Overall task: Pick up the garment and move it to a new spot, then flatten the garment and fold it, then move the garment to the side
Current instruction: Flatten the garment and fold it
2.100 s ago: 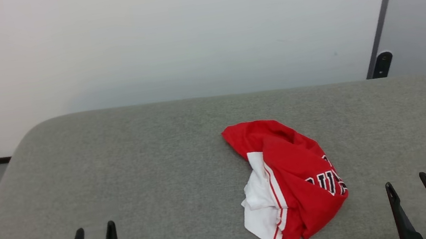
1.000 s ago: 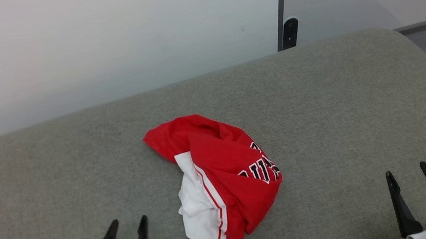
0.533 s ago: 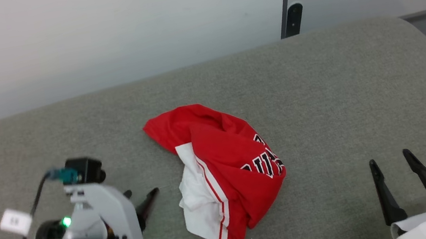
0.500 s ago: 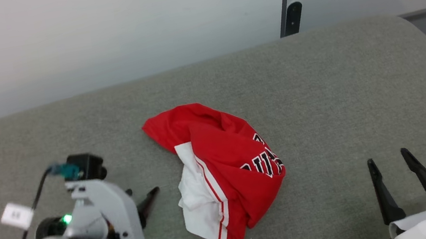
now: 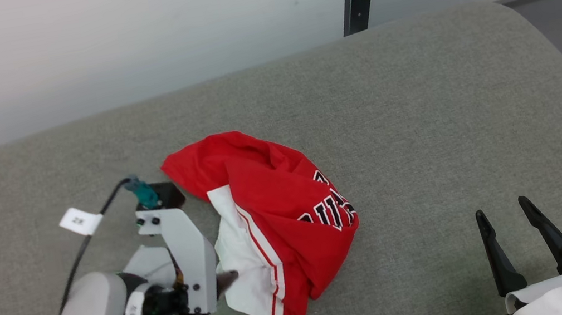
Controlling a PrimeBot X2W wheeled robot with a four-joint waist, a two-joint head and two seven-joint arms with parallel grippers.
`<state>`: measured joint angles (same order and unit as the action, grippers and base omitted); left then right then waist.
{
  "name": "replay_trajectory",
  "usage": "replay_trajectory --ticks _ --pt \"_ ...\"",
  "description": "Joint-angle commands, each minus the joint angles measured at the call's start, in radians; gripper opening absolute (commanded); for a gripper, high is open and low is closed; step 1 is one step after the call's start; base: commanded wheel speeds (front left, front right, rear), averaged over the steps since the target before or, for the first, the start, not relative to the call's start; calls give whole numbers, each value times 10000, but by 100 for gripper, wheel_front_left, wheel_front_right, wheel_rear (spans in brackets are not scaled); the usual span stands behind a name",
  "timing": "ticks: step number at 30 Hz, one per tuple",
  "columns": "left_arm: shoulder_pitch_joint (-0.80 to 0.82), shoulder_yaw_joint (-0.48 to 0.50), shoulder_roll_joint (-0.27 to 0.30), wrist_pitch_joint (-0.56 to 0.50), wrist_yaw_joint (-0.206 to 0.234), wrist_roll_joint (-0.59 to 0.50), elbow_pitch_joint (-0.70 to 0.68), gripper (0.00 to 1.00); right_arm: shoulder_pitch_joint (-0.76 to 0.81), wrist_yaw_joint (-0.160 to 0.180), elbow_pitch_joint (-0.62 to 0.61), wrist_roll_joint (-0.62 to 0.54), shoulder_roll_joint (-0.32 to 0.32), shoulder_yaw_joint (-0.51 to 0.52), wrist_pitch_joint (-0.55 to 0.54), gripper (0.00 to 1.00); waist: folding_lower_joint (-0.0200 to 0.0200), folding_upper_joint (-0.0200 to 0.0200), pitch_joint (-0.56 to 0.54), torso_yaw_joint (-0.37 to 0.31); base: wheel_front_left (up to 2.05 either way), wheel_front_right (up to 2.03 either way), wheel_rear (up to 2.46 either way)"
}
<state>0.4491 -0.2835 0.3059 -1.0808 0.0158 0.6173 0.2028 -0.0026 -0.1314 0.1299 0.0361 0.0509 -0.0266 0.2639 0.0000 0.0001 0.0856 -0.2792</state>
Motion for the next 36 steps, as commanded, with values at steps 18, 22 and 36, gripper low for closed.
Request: replay_trajectory --ticks 18,22,36 --pt "138 -564 -239 -542 441 -219 571 100 -439 12 17 301 -13 -224 9 100 0 -1 549 -204 0 0 0" --pt "376 -633 -324 -299 401 -336 1093 97 -532 12 26 341 -13 -308 9 100 0 -1 666 -299 0 0 0" --pt "511 -655 -463 321 136 -151 2648 0 -682 12 7 483 -13 -320 9 100 0 -1 945 -602 0 0 0"
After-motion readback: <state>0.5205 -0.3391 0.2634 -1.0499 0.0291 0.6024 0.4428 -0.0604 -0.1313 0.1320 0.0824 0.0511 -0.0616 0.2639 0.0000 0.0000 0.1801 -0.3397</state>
